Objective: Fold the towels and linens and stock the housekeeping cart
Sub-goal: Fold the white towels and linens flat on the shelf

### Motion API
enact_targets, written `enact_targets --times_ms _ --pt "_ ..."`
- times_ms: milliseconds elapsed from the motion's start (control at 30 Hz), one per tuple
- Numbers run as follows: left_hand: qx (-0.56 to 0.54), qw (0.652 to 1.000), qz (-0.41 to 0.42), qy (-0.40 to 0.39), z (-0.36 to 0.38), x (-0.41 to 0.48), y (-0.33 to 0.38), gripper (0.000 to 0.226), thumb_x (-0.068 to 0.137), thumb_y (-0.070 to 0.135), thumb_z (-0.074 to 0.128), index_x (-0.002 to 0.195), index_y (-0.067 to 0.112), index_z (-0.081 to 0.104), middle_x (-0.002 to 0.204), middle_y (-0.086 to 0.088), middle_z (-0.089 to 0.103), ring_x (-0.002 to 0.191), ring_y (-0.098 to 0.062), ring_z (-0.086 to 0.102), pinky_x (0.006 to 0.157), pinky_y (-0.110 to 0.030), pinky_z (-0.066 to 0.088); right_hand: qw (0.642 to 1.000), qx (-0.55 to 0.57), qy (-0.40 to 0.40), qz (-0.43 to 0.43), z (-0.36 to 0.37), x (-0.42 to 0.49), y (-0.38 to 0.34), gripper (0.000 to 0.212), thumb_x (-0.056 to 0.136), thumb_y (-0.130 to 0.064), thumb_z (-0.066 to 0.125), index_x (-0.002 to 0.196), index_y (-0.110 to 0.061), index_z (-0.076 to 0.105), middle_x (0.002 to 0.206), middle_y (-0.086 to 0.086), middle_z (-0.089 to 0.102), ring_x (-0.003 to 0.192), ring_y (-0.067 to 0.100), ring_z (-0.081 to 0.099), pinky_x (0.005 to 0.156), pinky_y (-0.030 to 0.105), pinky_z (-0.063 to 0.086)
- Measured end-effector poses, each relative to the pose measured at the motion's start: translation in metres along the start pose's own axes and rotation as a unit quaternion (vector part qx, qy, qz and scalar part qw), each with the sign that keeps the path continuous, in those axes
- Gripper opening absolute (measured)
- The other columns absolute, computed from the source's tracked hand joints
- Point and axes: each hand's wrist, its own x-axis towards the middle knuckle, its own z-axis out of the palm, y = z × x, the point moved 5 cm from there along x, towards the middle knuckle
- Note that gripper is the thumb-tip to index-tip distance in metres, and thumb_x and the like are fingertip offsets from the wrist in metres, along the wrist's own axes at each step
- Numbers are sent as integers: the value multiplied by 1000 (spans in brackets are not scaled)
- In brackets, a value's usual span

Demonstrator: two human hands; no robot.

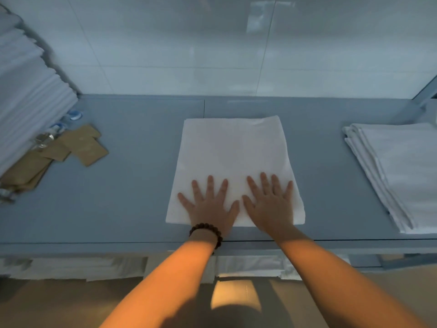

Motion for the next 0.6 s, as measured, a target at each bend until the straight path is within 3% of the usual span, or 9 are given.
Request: enact_targets --times_ms 100,200,367,533,600 --pt "-18 999 -22 18 1 1 -23 76 77 78 -5 147 49 -12 161 7 -12 145 -33 -18 100 -70 -18 1000 3 12 29 1 -6 31 66 93 -63 16 152 -34 13 161 6 9 147 33 2 117 54 -3" --pt "-29 999 -27 17 5 2 -30 75 77 79 -2 146 50 -13 161 8 -11 146 -30 -18 103 -69 -14 999 21 -6 25 7 -5 39 70 93 -64 15 153 -31 6 161 5 -2 147 32 -5 119 48 -2" --pt "-3 1000 16 -11 -3 21 -39 70 82 78 3 146 52 -12 161 10 -14 146 -28 -18 106 -67 -11 992 100 -41 61 7 -13 28 72 96 -60 20 154 -22 0 160 8 -11 146 33 -13 118 44 -7" --pt "14 998 -34 -58 -25 32 -32 54 101 49 12 152 40 -3 162 -3 -8 146 -36 -13 109 -68 -9 956 193 -119 187 1 -54 -33 70 101 -46 24 152 -6 -2 158 17 -15 144 39 -16 118 45 -7" --pt "-39 996 -53 -62 -27 17 -13 53 102 42 14 153 34 3 162 -8 -6 147 -36 -11 111 -66 -8 943 234 -161 171 -7 -68 -65 67 102 -40 28 151 -2 2 159 19 -10 144 41 -11 118 45 -1"
